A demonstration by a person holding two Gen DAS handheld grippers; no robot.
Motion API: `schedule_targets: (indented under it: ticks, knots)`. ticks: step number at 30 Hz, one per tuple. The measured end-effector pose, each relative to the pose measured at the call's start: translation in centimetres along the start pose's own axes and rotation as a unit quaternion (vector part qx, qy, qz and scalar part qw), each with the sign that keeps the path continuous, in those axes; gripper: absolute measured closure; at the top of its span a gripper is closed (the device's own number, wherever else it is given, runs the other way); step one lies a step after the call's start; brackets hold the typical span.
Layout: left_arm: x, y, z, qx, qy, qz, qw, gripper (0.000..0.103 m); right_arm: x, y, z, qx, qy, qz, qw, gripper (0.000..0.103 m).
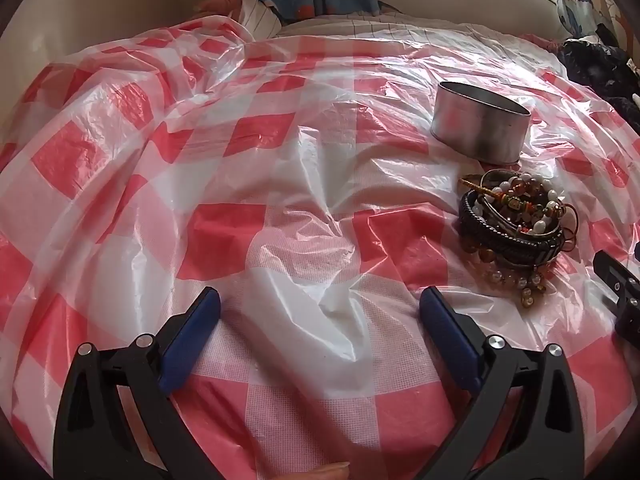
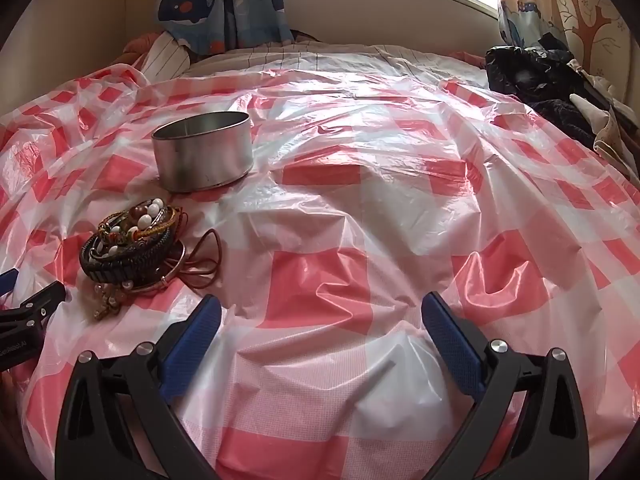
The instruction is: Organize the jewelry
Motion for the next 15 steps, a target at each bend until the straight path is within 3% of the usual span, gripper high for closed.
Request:
schedule_targets:
  ticks: [15]
  knots:
    - [0.00,0.00,0.00,0.000,0.001,0.001,1.0000,0.007,0.00,0.06,0.09,-0.001,-0.001,-0.001,1.000,0.007]
Point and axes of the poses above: each gripper's, at about its wrist camera, not at the fingertips, and z roughly the way its jaws point, x to its left, y to its top, the point moved 5 cm from there along z, roughly the way its jaws point, and after that the axes turned 15 degrees about y, right-handed, at the moved point
